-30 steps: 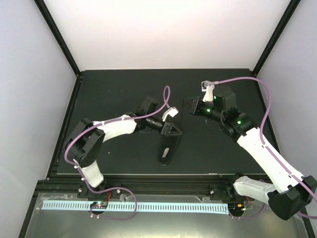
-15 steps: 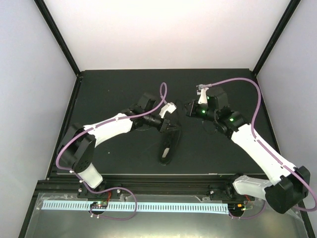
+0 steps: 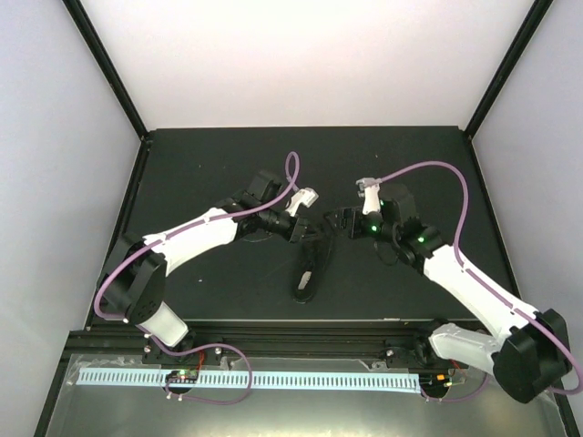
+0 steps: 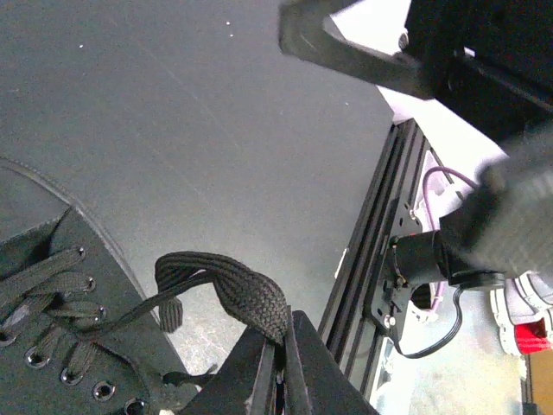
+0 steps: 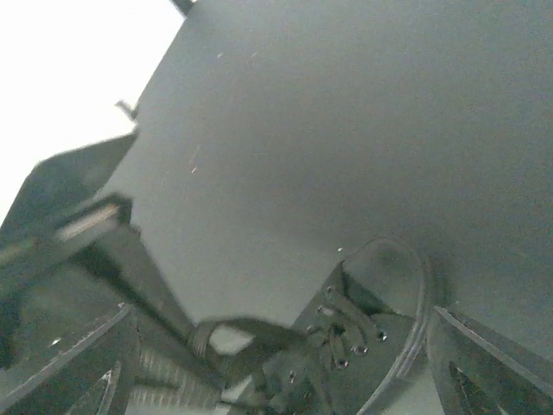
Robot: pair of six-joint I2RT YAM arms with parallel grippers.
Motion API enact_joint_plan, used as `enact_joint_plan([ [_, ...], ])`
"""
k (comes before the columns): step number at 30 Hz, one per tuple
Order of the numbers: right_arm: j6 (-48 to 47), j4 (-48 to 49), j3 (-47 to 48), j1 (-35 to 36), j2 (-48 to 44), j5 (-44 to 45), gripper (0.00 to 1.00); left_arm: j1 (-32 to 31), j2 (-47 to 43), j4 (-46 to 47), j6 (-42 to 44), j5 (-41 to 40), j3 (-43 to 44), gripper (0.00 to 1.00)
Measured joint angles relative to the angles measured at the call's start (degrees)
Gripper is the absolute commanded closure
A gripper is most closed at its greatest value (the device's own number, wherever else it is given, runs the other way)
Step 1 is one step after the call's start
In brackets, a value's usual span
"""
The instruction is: Tie the shoes
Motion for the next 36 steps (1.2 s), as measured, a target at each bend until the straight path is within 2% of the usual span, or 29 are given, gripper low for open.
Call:
enact_joint_plan([
  [7,-4.68,14.23,-13.92,0.0,-6.36,-13.0,0.08,1.51,0.0,-1.73,-1.36,0.83,0.11,0.98],
  [15,-5.99,24.33,-15.23,0.0,-1.92,-24.2,0.08,2.19,0.07,-5.79,-0.5,2.82,2.1,0.98],
  [22,-8.15,26.16,-13.75,0.02,1.55,-28.65,0.12,2.25,0.2,-7.69,0.13,3.82,3.3,0.99],
  [28,-9.92,26.45,-13.29,0.02,4.13,-30.91,0.19,2.27,0.24,-8.87,0.42,4.48,3.45,0.99],
  [36,-11.85,26.64,-12.94,0.04,5.9,-30.56,0.19,2.4,1.31,-10.1,0.48,5.16,4.96,0.98],
])
